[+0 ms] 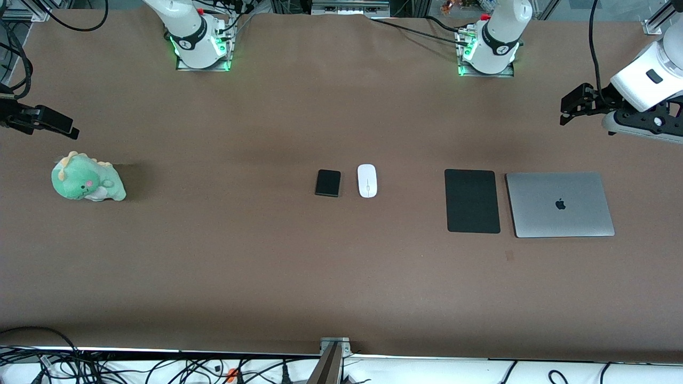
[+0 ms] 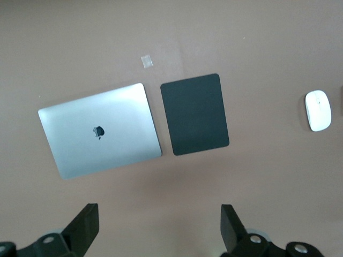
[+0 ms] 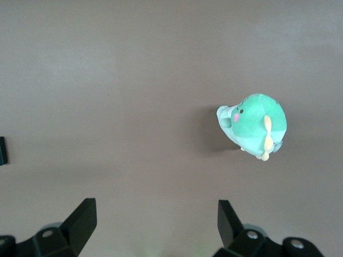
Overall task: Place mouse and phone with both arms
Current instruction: 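Reach the left gripper to the mouse while the right gripper nears the plush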
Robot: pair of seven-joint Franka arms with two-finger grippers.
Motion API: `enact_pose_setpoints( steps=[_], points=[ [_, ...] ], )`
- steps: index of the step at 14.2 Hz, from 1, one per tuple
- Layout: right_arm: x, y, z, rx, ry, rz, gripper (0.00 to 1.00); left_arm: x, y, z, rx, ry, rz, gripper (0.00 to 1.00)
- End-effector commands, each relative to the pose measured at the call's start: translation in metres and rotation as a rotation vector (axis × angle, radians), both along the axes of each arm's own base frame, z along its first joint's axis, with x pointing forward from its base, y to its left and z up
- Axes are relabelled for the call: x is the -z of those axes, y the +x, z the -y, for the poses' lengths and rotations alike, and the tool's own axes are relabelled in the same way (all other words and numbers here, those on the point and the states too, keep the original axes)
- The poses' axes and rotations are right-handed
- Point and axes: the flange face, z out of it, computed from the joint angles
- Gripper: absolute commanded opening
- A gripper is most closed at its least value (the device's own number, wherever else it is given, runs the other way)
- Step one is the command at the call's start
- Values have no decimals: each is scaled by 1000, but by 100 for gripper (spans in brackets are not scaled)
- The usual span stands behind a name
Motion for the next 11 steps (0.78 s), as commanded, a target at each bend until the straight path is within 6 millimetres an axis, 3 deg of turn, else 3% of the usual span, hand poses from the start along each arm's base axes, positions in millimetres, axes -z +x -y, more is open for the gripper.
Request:
enact_pose_setpoints(
  steps=[1,3,7,9,11],
  points=[
    [7,-1,-9,-26,25,-47,100,13,10,5,19,-12,-53,100],
    [21,3,-21,-42,27,-84,100,18,12,9,25,-15,-62,100],
    [48,17,-38,-49,25,-115,100,58,24,40,43,-10,-143,100],
    [65,24,-44,-57,29,-134,100,87,36,67,-13,-6,-157,100],
    [83,31,-48,-37,59,-161,100,111,46,112,-70,-16,-119,100]
  ],
)
